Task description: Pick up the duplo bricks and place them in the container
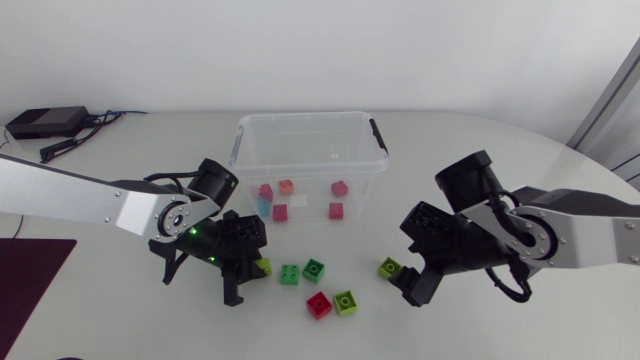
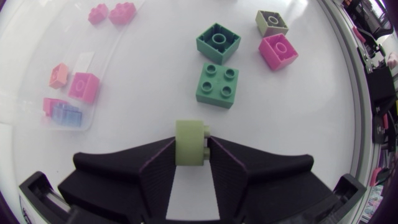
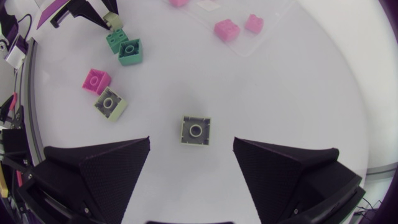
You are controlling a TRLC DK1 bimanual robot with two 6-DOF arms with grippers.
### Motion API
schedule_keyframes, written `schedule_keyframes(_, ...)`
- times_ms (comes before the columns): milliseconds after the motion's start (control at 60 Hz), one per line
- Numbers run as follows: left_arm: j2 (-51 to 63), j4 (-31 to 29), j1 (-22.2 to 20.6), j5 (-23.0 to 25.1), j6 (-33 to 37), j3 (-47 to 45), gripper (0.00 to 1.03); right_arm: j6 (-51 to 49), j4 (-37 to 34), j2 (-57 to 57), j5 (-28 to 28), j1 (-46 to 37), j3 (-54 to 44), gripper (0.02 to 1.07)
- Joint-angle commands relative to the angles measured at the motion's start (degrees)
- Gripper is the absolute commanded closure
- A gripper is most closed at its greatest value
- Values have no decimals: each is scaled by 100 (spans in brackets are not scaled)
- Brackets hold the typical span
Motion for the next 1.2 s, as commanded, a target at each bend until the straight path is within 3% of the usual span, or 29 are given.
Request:
schedule_keyframes(0, 62, -5, -73, 61, 156, 50, 79, 118, 109, 233, 78, 69, 141, 13)
schedule_keyframes(300, -641, -181, -47, 96, 120, -82, 80, 311, 531, 981, 456, 271, 264, 19)
schedule_keyframes(517, -1485, -567, -3, 210, 85, -21, 80, 320, 654, 1288, 447, 271, 317, 45)
schedule_keyframes(667, -2188, -928, 50, 324, -143, 296, 80, 329, 804, 1455, 429, 271, 308, 74)
schedule_keyframes(800, -2575, -963, 59, 421, -627, 700, 80, 399, 593, 1315, 421, 271, 335, 79)
schedule_keyframes(983, -2320, -102, 217, 465, -1426, 972, 80, 452, 4, 480, 429, 297, 484, 80)
schedule_keyframes(1017, -2074, 338, 278, 456, -1752, 1060, 80, 460, -172, 304, 429, 306, 572, 80)
schedule_keyframes(1183, -1380, 900, 445, 298, -2200, 1509, 80, 557, -690, -153, 438, 473, 941, 80)
